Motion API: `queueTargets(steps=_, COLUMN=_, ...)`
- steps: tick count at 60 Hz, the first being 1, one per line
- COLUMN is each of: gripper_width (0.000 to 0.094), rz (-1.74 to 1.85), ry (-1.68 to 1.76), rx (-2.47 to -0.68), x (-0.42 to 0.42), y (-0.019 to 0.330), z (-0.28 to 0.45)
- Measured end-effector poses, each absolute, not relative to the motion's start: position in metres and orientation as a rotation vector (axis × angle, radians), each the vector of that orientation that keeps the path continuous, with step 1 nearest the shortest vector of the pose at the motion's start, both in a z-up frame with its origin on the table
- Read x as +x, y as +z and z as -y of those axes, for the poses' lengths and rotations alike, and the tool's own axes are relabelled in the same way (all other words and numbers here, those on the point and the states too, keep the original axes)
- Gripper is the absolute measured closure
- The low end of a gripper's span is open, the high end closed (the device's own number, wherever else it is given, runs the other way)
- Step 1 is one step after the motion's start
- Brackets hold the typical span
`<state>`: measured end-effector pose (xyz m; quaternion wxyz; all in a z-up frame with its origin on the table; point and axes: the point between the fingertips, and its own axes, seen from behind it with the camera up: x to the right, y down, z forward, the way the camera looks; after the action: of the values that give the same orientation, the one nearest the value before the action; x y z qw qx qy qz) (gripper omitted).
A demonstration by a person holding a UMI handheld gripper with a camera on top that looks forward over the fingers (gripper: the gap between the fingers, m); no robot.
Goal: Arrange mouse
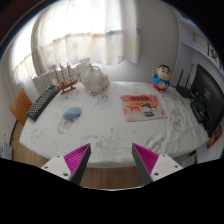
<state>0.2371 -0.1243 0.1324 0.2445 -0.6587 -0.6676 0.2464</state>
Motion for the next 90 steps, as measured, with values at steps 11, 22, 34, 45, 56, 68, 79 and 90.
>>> queueTargets(steps=11, gripper_width=0.0078, rz=1.866, ry=0.684, rx=-1.799, x=0.246, y=0.125, z=0.197)
queueTargets(steps=22, gripper_width=0.0078, rz=1.886, ry=0.698, rx=-1.816, x=0.254, y=0.115, z=0.261)
queueTargets(steps=34, gripper_width=0.0077, rz=1.870, ry=0.740, rx=-1.808, x=0.245, y=0.104, z=0.321)
queueTargets(steps=45, gripper_width=0.0080, rz=1.838, ry=0.784, rx=-1.804, x=0.220, y=0.093, z=0.359)
queueTargets(steps=56, gripper_width=0.0078, rz=1.791, ry=0.836, rx=-1.749, x=0.177, y=0.071, z=0.376)
queueTargets(steps=68, gripper_width=0.0081, rz=1.709, ry=0.845, rx=-1.681, x=0.120, y=0.041, z=0.368)
queueTargets(steps=79, gripper_width=0.0081, rz=1.720, ry=0.837, rx=-1.686, x=0.082, y=0.009, z=0.369)
queueTargets(steps=90, gripper_width=0.0080, rz=1.717, ry=0.836, rx=-1.686, x=0.047, y=-0.006, z=0.368)
